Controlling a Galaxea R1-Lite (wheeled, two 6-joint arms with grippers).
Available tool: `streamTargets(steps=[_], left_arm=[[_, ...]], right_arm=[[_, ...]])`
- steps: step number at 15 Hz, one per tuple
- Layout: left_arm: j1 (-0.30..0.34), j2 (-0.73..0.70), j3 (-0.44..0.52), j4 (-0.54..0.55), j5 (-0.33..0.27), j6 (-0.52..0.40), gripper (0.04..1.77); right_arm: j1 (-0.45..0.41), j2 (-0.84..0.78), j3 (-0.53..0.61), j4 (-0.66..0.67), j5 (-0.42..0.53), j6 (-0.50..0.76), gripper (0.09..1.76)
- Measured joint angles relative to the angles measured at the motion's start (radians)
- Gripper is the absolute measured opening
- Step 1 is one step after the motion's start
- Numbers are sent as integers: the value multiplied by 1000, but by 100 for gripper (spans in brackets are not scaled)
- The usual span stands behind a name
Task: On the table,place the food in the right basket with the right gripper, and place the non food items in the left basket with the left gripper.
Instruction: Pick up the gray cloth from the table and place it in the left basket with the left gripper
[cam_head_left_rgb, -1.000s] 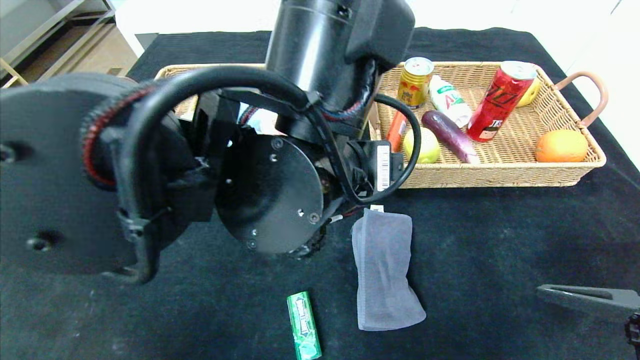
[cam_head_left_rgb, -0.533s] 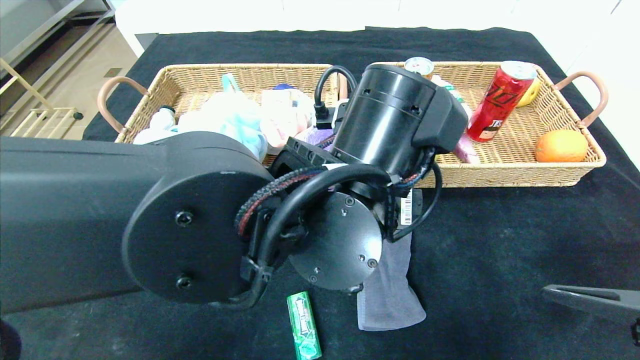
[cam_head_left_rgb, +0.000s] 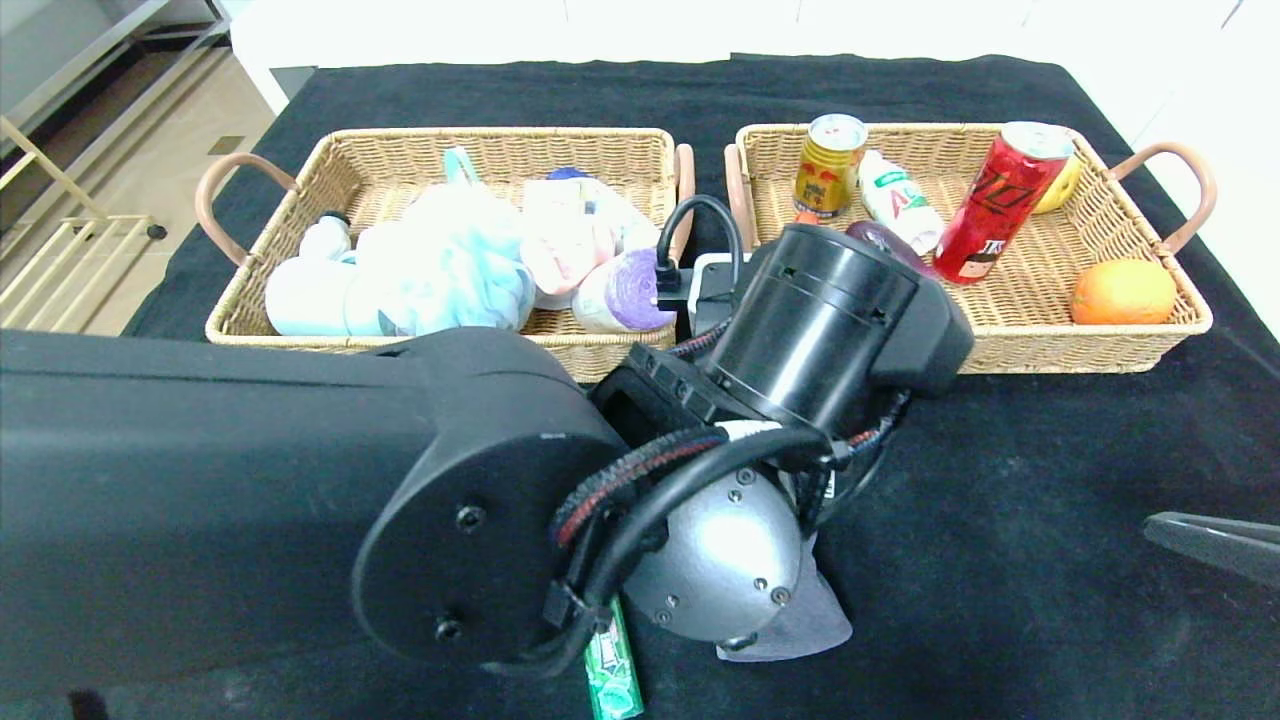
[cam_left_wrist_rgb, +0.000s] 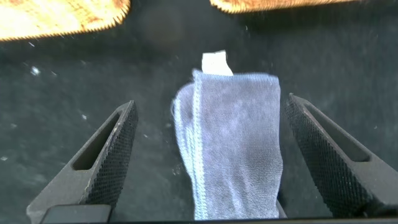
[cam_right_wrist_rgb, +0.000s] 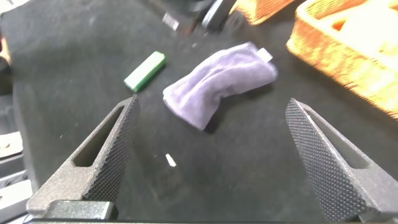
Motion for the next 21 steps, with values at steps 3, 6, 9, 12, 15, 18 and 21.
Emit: streamTargets(steps=[3, 6, 9, 12, 15, 18, 21], left_arm=[[-14, 38, 1, 0, 28, -6, 171], [-20, 76, -2, -9, 32, -7, 172], [-26, 103, -4, -17, 31, -6, 172], [-29, 117, -3, -18, 25, -6, 172], [-28, 133, -1, -17, 18, -8, 172], [-26, 146, 0, -18, 19, -8, 172], [-22, 156, 1, -17, 19, -8, 172]], right_arm=[[-1, -26, -15, 3, -2, 1, 171], [-1, -35, -16, 3, -1, 1, 171], [-5, -39, -18, 3, -1, 2, 171], [-8, -39, -17, 1, 0, 1, 171], [-8, -35, -16, 3, -1, 5, 171], [-8, -30, -13, 3, -1, 5, 171], [-8, -19, -10, 2, -1, 5, 171]])
